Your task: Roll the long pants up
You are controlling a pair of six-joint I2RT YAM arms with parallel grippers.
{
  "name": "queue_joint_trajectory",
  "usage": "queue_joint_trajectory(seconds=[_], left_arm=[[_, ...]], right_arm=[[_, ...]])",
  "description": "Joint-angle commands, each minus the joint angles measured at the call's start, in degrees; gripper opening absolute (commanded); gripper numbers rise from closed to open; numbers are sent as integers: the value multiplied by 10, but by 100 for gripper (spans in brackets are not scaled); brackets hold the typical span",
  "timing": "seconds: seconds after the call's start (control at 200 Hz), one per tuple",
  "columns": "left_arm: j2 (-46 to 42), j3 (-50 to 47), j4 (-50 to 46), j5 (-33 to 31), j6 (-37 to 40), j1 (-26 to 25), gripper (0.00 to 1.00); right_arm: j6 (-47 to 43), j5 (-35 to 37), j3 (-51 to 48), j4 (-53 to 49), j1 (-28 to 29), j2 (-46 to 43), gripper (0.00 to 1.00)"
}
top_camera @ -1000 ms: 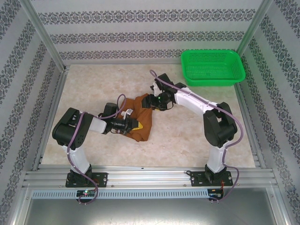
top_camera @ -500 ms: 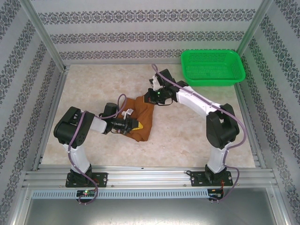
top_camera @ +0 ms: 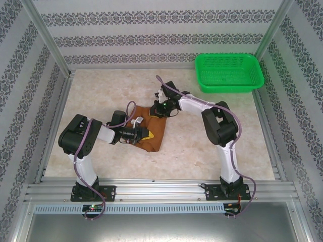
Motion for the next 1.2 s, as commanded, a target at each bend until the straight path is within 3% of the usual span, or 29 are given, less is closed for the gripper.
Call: queue_joint_trajectory(seconds=[0.0,0.085,0.29,0.325,0.455,0.654,0.679,0.709,1.004,1.194], left_arm=[[51,-31,-64,-69,9,-3,0],[59,-35,-31,-62,-9,-5,0],[63,-33,-3,-53,-25,-13,0],[62,-34,5,-50,-29,-15,0],[60,-32,23,-44,-38,-26,0],[67,-38,37,-41,-41,-29,0],[69,-40,38,-41,-41,-29,0],[69,-40,38,-41,-41,-28,0],[71,-33,21,-41,-27,-30,0],[71,-33,9,-41,-22,-30,0]], right_arm=[[-1,33,-65,-18,-9,-59,49],[-8,37,-107,-12,-27,-126,66],[-55,34,-162,-72,-42,-193,70],[-56,37,-179,-67,-43,-198,75],[-46,29,-210,-19,-45,-176,77],[-35,8,-169,31,-37,-118,79],[-33,12,-164,31,-36,-114,91],[-34,11,-161,40,-34,-111,94],[-25,-1,-111,78,-34,-62,95],[7,-17,-117,158,-34,-60,96]])
